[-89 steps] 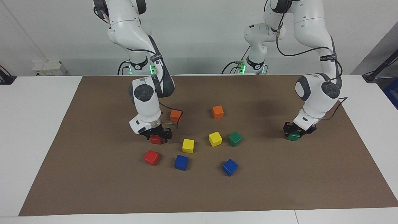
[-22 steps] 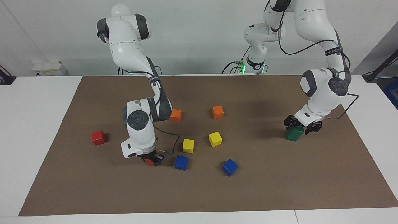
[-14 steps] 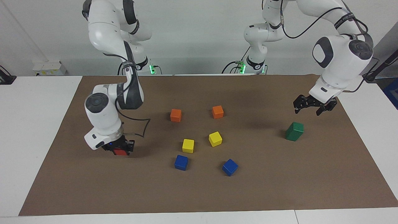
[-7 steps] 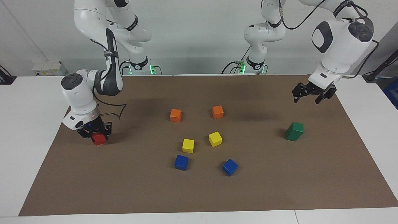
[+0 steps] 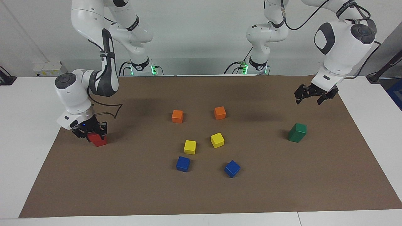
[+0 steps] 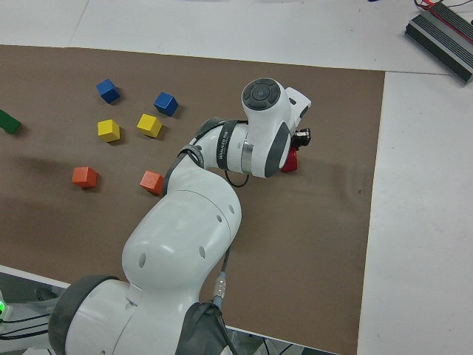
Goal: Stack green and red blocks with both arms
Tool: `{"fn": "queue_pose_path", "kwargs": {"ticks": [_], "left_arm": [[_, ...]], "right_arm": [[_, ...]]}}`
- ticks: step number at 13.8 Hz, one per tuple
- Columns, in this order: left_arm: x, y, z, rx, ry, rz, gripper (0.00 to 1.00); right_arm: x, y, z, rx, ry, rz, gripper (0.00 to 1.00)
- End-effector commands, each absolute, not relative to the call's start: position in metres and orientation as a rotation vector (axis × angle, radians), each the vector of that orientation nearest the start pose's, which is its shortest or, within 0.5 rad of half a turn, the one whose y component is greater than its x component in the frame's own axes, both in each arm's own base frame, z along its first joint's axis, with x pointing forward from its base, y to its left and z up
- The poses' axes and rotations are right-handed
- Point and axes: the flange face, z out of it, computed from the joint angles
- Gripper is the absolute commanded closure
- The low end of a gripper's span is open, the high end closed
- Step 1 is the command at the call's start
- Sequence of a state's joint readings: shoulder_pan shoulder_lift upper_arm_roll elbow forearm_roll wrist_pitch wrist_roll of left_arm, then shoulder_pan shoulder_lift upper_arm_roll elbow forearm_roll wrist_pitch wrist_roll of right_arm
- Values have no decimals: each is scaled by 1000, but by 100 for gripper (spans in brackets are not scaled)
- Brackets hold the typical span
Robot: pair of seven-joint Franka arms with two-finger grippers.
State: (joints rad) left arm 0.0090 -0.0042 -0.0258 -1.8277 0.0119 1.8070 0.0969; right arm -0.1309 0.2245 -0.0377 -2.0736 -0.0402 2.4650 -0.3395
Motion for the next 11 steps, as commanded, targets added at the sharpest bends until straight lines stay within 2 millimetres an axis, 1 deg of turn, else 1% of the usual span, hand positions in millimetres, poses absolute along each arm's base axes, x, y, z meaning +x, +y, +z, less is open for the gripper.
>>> {"fn": "queue_pose_path", "kwargs": {"ticks": [1, 2, 3, 4, 8, 9, 10, 11], "left_arm": [[546, -9, 536, -3139, 151, 24, 0], [546, -10, 536, -3139, 154, 24, 0], [545, -11, 536, -3138, 158, 36, 0], [543, -10, 535, -3139, 156, 60, 0], [543, -15, 536, -3138, 166, 58, 0], [547, -15, 542, -3138, 166, 24, 0], [550, -15, 553, -3138, 166, 0, 0], [551, -15, 561, -3138, 166, -5, 0]], "right_arm": [[584, -100, 343, -3163, -292, -300, 100], [584, -100, 344, -3160, -290, -304, 80], [583, -100, 342, -3159, -299, -299, 16], [584, -99, 342, -3159, -306, -301, 0], [584, -98, 342, -3158, -316, -299, 0], [585, -96, 345, -3157, -333, -292, 0], [589, -93, 352, -3154, -366, -289, 0], [595, -90, 367, -3148, -382, -234, 0]]}}
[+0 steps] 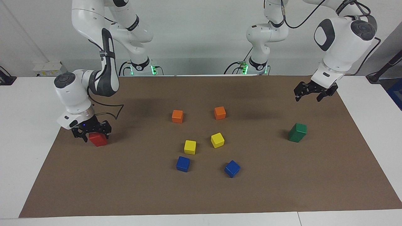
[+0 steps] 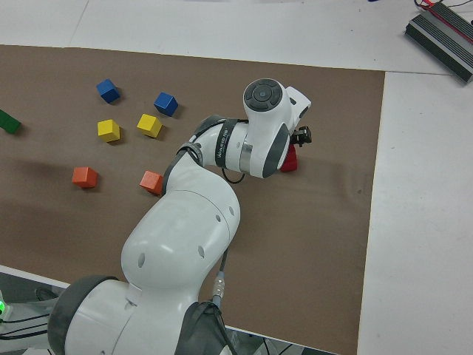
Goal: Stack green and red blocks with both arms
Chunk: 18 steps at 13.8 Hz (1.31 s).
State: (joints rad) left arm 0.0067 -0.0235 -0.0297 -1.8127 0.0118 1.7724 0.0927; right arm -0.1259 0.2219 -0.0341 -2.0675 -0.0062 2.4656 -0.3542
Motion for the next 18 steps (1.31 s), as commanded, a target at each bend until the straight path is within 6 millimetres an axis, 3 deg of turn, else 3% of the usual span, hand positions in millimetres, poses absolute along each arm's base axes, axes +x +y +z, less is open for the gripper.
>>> {"fn": "queue_pose_path", "kwargs": {"ticks": [1, 4, 9, 16, 18], "left_arm": [[549, -15, 568, -3136, 168, 12, 0], [546, -15, 604, -3133, 171, 10, 0], [544, -22, 606, -3129, 195, 15, 0], [545, -23, 607, -3129, 195, 3, 0], [545, -23, 606, -3129, 197, 5, 0]], "right_arm": [[603, -88, 390, -3141, -372, -176, 0], [605, -67, 461, -3127, -326, -73, 0], [570, -37, 555, -3133, -276, 18, 0], [550, -26, 599, -3114, -215, 105, 0], [548, -14, 597, -3122, -192, 150, 0]]}}
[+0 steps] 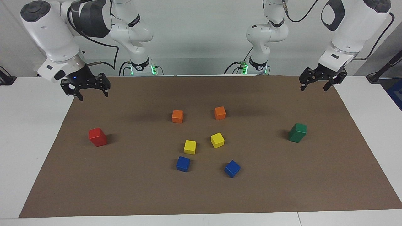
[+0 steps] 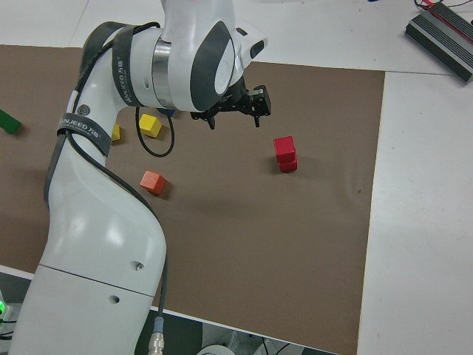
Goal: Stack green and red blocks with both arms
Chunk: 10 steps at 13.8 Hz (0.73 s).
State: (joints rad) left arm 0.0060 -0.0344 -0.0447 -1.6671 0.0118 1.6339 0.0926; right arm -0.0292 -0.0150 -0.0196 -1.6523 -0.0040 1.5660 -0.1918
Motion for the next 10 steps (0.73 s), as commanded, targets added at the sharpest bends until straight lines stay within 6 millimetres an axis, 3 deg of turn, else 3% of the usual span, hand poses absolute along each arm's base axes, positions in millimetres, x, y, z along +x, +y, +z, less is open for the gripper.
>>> {"fn": "queue_pose_path", "kwargs": {"ticks": [1, 3, 10], "left_arm": [[545, -22, 606, -3129, 195, 7, 0], [545, -23, 606, -3129, 197, 7, 0], [545, -23, 607, -3129, 195, 5, 0]], "right_arm": [[546, -14, 597, -3115, -184, 180, 0], [546, -8, 604, -3113, -199, 166, 0], [546, -15, 605, -3128, -180, 156, 0]]}}
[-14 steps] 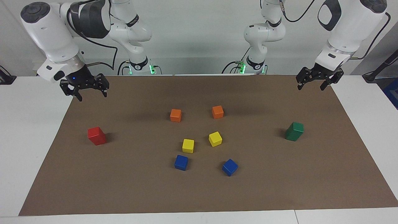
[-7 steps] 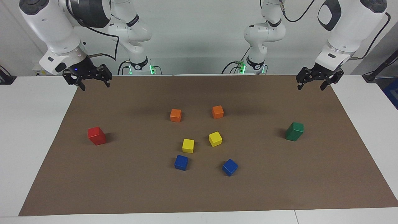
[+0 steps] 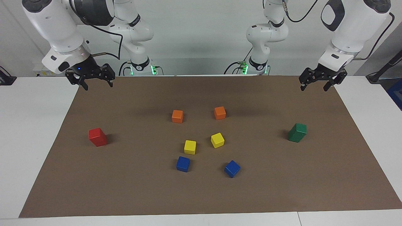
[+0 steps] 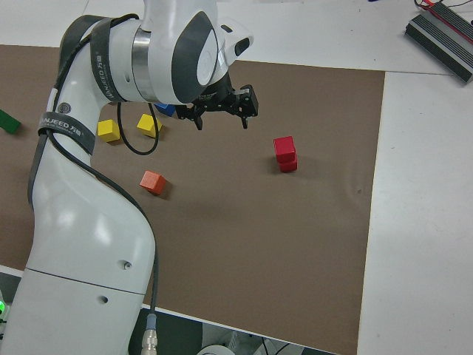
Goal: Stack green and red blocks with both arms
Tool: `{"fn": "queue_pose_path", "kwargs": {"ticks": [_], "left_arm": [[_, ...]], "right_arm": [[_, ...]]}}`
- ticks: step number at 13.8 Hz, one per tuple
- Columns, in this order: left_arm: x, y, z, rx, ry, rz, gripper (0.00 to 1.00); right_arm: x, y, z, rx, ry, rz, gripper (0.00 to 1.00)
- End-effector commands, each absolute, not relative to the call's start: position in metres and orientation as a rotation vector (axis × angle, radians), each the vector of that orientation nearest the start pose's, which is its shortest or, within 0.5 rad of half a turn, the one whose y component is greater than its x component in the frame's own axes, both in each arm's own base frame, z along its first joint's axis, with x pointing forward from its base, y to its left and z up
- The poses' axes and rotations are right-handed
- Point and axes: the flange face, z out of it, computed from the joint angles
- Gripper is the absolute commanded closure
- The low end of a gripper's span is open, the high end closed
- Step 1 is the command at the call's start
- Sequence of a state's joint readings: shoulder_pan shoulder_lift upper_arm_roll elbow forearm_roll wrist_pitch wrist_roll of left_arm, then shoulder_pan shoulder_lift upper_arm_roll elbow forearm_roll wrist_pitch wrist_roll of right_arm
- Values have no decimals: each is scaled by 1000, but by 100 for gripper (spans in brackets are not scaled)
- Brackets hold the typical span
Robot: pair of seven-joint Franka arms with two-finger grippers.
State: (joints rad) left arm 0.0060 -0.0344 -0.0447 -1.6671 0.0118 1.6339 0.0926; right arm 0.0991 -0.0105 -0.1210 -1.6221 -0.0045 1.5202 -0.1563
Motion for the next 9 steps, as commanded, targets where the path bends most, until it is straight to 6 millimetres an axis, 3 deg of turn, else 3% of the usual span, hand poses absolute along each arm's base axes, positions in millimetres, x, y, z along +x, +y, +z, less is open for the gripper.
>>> {"fn": "queue_pose_path", "kwargs": {"ticks": [1, 9], "left_arm": [[545, -23, 607, -3129, 195, 5, 0], [544, -22, 607, -3130, 193, 5, 0]], "right_arm": [[546, -16, 605, -3131, -180, 157, 0], [549, -19, 608, -3177, -185, 123, 0]]}}
